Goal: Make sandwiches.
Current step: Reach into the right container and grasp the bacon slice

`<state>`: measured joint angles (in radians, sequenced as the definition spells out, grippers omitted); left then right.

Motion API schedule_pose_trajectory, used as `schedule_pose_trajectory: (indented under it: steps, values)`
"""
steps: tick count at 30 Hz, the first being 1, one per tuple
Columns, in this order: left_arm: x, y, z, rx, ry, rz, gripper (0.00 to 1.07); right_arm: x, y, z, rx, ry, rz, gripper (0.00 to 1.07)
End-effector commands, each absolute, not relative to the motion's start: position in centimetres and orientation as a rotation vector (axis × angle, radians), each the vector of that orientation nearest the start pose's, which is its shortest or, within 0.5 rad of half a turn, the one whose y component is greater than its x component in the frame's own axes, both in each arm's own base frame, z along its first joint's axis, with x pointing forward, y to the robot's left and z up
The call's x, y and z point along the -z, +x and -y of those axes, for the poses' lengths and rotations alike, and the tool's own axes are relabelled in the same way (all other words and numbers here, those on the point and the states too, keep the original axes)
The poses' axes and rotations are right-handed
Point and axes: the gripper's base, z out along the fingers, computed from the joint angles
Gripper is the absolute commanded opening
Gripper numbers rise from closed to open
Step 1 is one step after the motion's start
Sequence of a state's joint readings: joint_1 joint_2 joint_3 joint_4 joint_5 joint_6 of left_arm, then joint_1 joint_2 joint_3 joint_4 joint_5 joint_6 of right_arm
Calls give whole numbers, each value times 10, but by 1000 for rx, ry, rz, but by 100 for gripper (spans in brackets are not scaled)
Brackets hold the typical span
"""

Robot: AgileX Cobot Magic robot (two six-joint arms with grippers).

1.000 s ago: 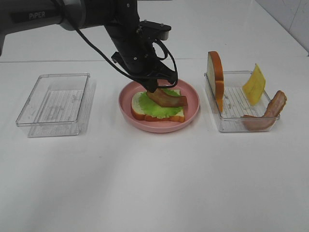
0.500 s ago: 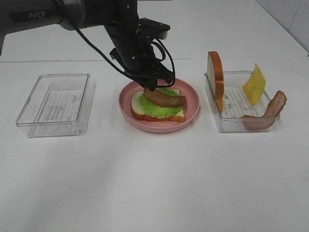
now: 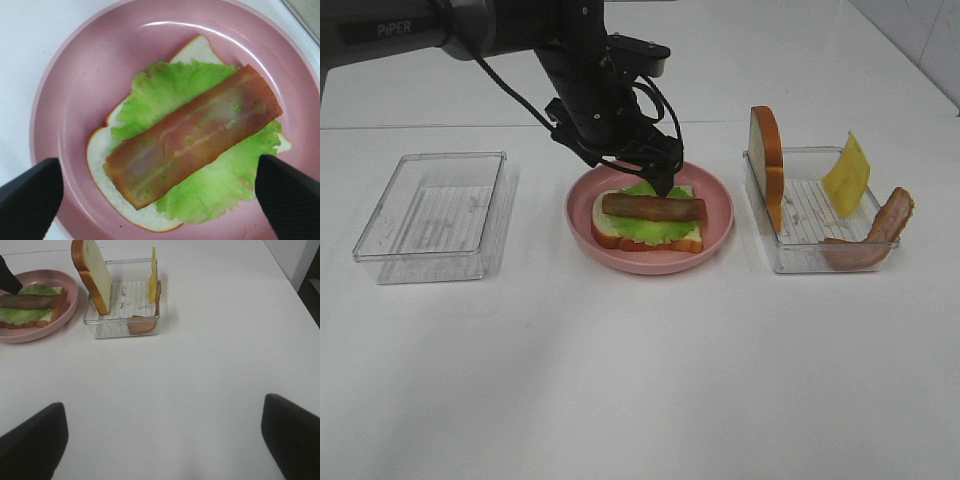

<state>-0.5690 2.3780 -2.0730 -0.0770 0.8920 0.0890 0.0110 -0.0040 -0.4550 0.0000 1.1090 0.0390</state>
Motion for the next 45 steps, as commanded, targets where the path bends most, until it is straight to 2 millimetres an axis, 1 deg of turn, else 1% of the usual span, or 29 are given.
schedule_pose_trajectory:
  steps: [1, 4, 6, 7, 8, 9, 10, 11, 12, 13, 14, 15, 16, 17, 18, 19, 20, 21, 22, 23, 24, 25, 26, 27, 28, 33, 38, 43, 45]
  values:
    - [-197, 434, 282, 226, 830, -2548, 102, -261, -6, 1, -15, 31, -2095, 98]
    - [-217, 430, 274, 146, 855, -2541, 102, -261, -6, 1, -15, 31, -2095, 98]
    - [-222, 429, 271, 122, 854, -2540, 102, -261, -6, 1, -15, 31, -2095, 98]
    - [-230, 431, 260, 87, 809, -2560, 101, -261, -6, 1, -15, 31, -2095, 98]
    - [-230, 431, 260, 87, 809, -2560, 101, -261, -6, 1, -15, 31, -2095, 98]
    - [-237, 436, 244, 60, 733, -2604, 101, -261, -6, 1, -15, 31, -2095, 98]
    - [-237, 436, 244, 60, 733, -2604, 101, -261, -6, 1, -15, 31, -2095, 98]
    - [-238, 439, 234, 50, 701, -2631, 101, -261, -6, 1, -15, 31, -2095, 98]
    - [-242, 446, 210, 32, 615, -2680, 101, -261, -6, 1, -15, 31, -2095, 98]
    - [-242, 446, 210, 32, 615, -2680, 101, -261, -6, 1, -15, 31, -2095, 98]
    - [-246, 452, 183, 10, 530, -2733, 101, -261, -6, 1, -15, 31, -2095, 98]
    - [-246, 452, 183, 10, 530, -2733, 101, -261, -6, 1, -15, 31, -2095, 98]
    - [-247, 455, 167, -5, 486, -2766, 101, -261, -6, 1, -15, 31, -2095, 98]
    - [-251, 459, 134, -34, 396, -2829, 101, -261, -6, 1, -15, 31, -2095, 98]
    - [-251, 459, 134, -34, 396, -2829, 101, -261, -6, 1, -15, 31, -2095, 98]
    - [-258, 460, 103, -52, 311, -2865, 101, -261, -6, 1, -15, 31, -2095, 98]
    - [-260, 461, 87, -59, 263, -2882, 100, -261, -6, 1, -15, 31, -2095, 98]
    - [-260, 461, 87, -59, 263, -2882, 100, -261, -6, 1, -15, 31, -2095, 98]
    - [-268, 462, 62, -62, 186, -2873, 100, -261, -6, 1, -15, 31, -2095, 98]
    - [-272, 462, 50, -55, 148, -2868, 100, -261, -6, 1, -15, 31, -2095, 98]
    - [-272, 462, 50, -55, 148, -2868, 100, -261, -6, 1, -15, 31, -2095, 98]
    - [-278, 462, 31, -32, 99, -2860, 100, -261, -6, 1, -15, 31, -2095, 98]
    - [-281, 461, 22, -18, 76, -2855, 100, -261, -6, 1, -15, 31, -2095, 98]
    - [-281, 461, 22, -18, 76, -2855, 100, -261, -6, 1, -15, 31, -2095, 98]
    - [-284, 461, 5, 1, 23, -2852, 100, -261, -6, 1, -15, 31, -2095, 98]
    - [-288, 458, -15, 30, -4, -2845, 100, -261, -6, 1, -15, 31, -2095, 98]
    - [-296, 451, -17, 24, 15, -2837, 98, -261, -6, 1, -15, 31, -2095, 98]
    - [-307, 430, -14, 60, 26, -2832, 92, -261, -6, 1, -15, 31, -2095, 98]
    - [-312, 409, -13, 56, 28, -2815, 89, -261, -6, 1, -15, 31, -2095, 98]
